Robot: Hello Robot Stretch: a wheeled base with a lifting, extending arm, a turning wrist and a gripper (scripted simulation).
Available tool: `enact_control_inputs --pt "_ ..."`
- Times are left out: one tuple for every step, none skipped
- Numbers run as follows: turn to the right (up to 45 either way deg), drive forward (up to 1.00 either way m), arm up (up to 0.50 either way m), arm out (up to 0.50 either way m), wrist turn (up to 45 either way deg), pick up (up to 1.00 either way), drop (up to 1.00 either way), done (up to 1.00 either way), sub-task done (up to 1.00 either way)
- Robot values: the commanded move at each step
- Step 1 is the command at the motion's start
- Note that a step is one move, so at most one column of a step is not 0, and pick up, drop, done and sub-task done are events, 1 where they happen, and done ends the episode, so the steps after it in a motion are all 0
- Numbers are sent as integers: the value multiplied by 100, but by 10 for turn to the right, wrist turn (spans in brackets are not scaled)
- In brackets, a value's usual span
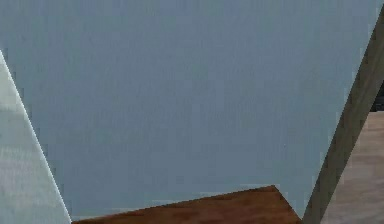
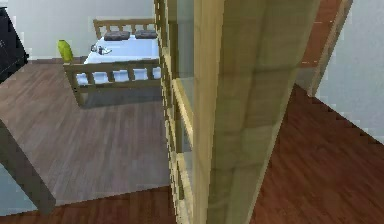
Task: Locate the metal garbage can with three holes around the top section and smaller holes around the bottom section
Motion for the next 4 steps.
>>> enact_control_inputs --pt "30 0 0 0 0 0 0 0 0" --pt "0 10 0 0 0 0 0 0 0" --pt "450 0 0 0 0 0 0 0 0" --pt "90 0 0 0 0 0 0 0 0"
